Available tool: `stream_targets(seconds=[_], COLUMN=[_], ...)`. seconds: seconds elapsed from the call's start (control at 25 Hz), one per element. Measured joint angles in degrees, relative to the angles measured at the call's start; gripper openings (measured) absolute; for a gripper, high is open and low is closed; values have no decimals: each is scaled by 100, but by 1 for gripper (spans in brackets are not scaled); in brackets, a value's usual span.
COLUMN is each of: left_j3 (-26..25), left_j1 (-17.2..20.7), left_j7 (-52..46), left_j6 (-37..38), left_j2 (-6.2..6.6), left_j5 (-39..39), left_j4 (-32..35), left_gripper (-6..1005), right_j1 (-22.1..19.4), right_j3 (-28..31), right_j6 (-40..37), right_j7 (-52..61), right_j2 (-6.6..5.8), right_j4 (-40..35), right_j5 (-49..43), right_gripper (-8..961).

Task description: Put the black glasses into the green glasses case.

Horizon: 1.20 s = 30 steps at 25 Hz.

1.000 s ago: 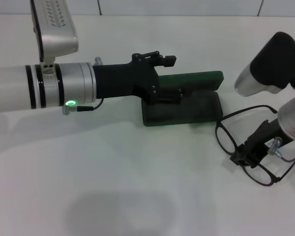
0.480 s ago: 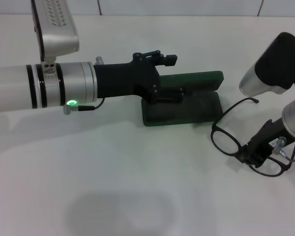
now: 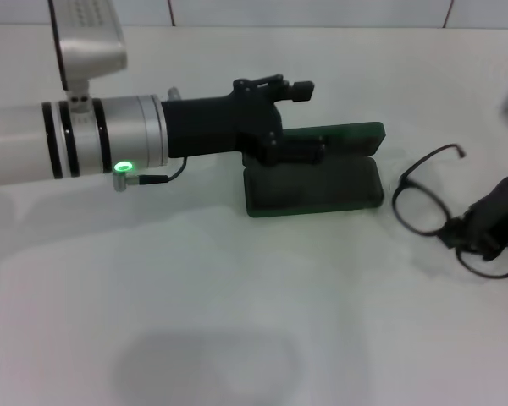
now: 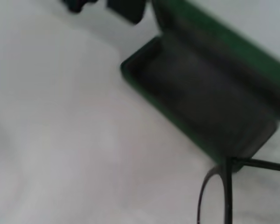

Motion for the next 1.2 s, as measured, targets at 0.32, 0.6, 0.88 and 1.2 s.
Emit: stream_targets(seconds=[0.32,0.6,0.88,1.2], left_j3=[-686,-945,-897,-901], left_j1=[-13,-248,-850,-1328], left_j7=[-457,-1176,-1774,-1851], left_j6=[1106,1822,1934,2670], left_j2=[42,125,171,160], left_j5=[-270,-554,-239,191], left_j4=[14,-21,-434,-699], left_gripper=[889,889,888,888], right_j1=[-794,-1140,-810,-563], right_j3=[1500,2055,2072,2077], right_j6=[22,-77,-647,-637], right_j7=[-2308,-6043,-9848,-10459], right_j2=[23,-24,-14,21], right_j4=[153,2184,4519,5080], right_j5=[2063,4601,5769,5823], right_gripper=[114,112,121,131])
